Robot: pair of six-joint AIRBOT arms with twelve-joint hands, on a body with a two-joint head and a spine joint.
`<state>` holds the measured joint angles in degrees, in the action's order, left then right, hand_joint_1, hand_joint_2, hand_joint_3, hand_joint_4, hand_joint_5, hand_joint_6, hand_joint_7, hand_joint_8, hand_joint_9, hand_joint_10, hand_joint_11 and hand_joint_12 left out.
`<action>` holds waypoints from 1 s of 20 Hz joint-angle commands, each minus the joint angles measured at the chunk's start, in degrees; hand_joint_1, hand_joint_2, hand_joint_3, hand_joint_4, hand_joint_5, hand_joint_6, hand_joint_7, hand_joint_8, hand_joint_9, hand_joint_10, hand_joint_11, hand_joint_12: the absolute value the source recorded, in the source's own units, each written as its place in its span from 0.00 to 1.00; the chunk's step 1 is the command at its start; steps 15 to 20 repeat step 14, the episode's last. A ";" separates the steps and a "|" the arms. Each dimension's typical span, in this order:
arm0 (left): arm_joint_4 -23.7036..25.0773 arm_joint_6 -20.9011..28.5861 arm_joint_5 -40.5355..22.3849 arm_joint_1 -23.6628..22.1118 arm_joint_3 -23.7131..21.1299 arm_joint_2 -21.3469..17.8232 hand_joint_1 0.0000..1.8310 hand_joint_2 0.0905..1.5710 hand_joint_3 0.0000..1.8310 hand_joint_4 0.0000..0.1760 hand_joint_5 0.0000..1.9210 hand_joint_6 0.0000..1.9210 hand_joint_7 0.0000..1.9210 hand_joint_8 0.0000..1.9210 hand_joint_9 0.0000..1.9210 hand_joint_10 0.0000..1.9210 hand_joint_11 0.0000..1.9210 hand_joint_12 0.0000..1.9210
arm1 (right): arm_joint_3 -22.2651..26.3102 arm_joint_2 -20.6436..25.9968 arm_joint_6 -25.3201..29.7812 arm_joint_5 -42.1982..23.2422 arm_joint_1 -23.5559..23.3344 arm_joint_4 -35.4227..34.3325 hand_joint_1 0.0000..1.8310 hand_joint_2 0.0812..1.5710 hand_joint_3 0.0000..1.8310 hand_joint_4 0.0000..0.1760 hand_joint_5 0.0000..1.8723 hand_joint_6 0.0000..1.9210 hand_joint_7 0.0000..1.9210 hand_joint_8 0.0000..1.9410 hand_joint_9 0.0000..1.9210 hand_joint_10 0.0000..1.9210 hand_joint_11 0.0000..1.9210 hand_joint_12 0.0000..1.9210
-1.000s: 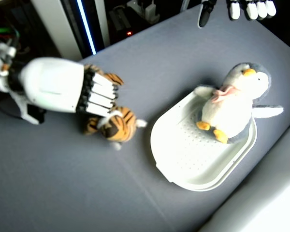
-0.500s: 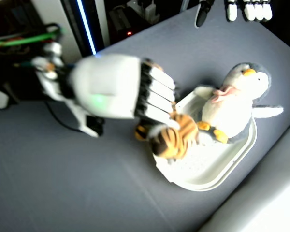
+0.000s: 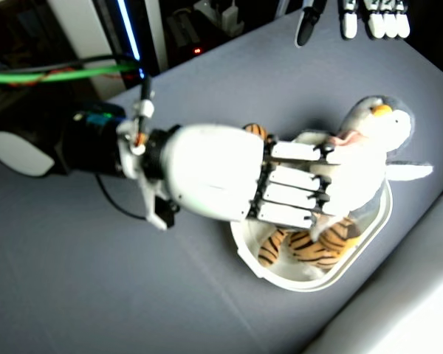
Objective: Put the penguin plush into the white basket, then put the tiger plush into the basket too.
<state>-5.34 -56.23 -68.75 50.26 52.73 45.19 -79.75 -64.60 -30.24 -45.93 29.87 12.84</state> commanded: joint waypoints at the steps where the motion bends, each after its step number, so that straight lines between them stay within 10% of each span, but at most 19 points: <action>1: -1.67 0.90 -8.60 0.42 0.10 -0.26 0.47 0.54 0.00 0.61 0.05 0.00 0.04 0.00 0.03 0.00 0.00 0.06 | 0.41 1.53 2.19 -12.77 2.22 -4.48 0.51 0.54 0.00 1.00 0.00 0.00 0.00 0.00 0.00 0.00 0.00 0.00; 2: -2.69 2.09 -10.02 1.97 0.20 -0.25 0.47 0.54 0.00 0.61 0.05 0.00 0.04 0.00 0.03 0.00 0.00 0.05 | 1.41 2.47 4.73 -18.70 5.89 -6.95 0.52 0.55 0.00 1.00 0.00 0.00 0.00 0.00 0.00 0.00 0.00 0.00; 4: -4.69 4.52 -14.49 4.96 0.06 -0.18 0.46 0.56 0.00 0.96 0.01 0.00 0.00 0.00 0.00 0.00 0.01 0.02 | 3.99 4.25 9.14 -30.28 13.02 -11.25 0.50 0.59 0.02 1.00 0.00 0.00 0.00 0.00 0.00 0.00 0.00 0.00; 6: -5.98 6.50 -18.23 7.02 -0.02 0.19 0.45 0.58 0.01 1.00 0.00 0.00 0.00 0.00 0.00 0.00 0.00 0.00 | 6.68 5.61 10.62 -35.94 17.70 -12.50 0.44 0.64 0.01 1.00 0.00 0.00 0.00 0.00 0.00 0.00 0.00 0.00; 7: -6.36 7.49 -19.66 7.75 -0.02 0.48 0.40 0.62 0.01 0.75 0.00 0.00 0.00 0.00 0.02 0.00 0.03 0.02 | 7.88 6.21 10.66 -38.54 19.86 -13.39 0.34 0.65 0.01 0.85 0.00 0.00 0.03 0.01 0.03 0.01 0.03 0.01; 9: -6.42 9.13 -21.99 8.75 -0.06 0.82 0.39 0.63 0.01 0.64 0.00 0.00 0.01 0.00 0.03 0.00 0.03 0.02 | 9.71 7.30 10.65 -44.26 22.88 -15.00 0.33 0.66 0.00 0.75 0.02 0.00 0.05 0.00 0.04 0.01 0.05 0.02; 11: -6.28 10.22 -24.92 9.26 -0.13 0.99 0.35 0.64 0.00 0.40 0.00 0.00 0.07 0.00 0.08 0.00 0.00 0.33 | 11.17 8.05 10.51 -49.57 24.28 -15.38 0.35 0.69 0.00 0.48 0.04 0.00 0.12 0.01 0.13 0.01 0.12 0.05; 12: -6.09 10.71 -26.73 9.38 -0.09 1.16 0.29 0.66 0.00 0.42 0.00 0.00 0.08 0.00 0.13 0.01 0.00 0.44 | 11.75 8.40 9.93 -51.21 24.51 -15.08 0.37 0.72 0.00 0.52 0.08 0.01 0.20 0.01 0.24 0.01 0.14 0.13; 14: -5.79 11.59 -30.24 9.39 -0.40 1.03 0.09 0.74 0.01 0.51 0.23 0.06 0.09 0.00 0.12 0.00 0.00 0.30 | 13.81 9.61 7.95 -55.07 25.28 -15.06 0.36 0.82 0.01 0.27 0.18 0.00 0.21 0.00 0.28 0.00 0.13 0.26; 20: -5.79 11.59 -30.24 9.39 -0.40 1.03 0.09 0.74 0.01 0.51 0.23 0.06 0.09 0.00 0.12 0.00 0.00 0.30 | 13.81 9.61 7.95 -55.07 25.28 -15.06 0.36 0.82 0.01 0.27 0.18 0.00 0.21 0.00 0.28 0.00 0.13 0.26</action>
